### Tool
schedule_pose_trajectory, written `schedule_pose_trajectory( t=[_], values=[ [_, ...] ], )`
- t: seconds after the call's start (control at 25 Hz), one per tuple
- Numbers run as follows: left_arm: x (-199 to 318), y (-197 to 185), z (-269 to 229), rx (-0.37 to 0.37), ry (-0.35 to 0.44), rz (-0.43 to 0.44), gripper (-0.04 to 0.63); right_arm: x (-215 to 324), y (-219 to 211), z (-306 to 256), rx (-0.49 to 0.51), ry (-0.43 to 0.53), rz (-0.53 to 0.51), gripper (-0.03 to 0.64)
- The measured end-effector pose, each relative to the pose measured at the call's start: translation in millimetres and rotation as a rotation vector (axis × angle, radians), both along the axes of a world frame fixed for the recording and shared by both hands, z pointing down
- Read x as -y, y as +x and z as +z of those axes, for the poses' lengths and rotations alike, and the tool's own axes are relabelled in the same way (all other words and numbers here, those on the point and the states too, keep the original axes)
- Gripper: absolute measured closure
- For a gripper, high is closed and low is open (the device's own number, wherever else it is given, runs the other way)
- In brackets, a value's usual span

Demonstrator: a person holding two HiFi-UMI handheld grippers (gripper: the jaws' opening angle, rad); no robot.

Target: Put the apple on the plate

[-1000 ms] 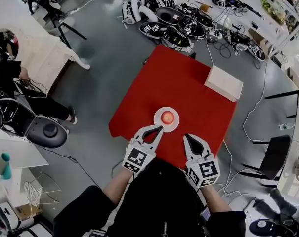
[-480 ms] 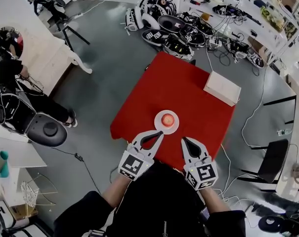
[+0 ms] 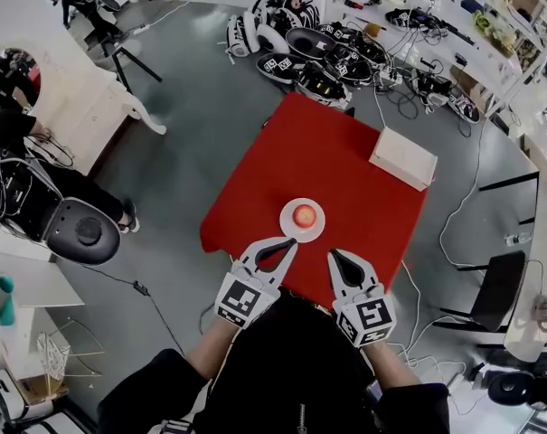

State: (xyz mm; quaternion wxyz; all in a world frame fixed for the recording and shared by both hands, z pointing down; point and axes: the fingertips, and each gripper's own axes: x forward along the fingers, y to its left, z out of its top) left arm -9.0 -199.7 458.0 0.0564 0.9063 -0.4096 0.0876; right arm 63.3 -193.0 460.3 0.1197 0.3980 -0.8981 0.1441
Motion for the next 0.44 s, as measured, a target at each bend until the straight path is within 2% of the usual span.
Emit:
schedule_pose_trajectory(
  t=[0.24,0.44],
  values=[
    [1.5,1.5,-4.4,-0.003,-0.012,-0.009,0.589,2.3,-1.5,-5.7,0.002,0.005,-0.002,0.607],
    [3.9,2.0,-6.1,0.022,0.017,0.014,0.589,5.8,-5.1,-7.8,0.004,0.009,-0.006,0.607]
  ],
)
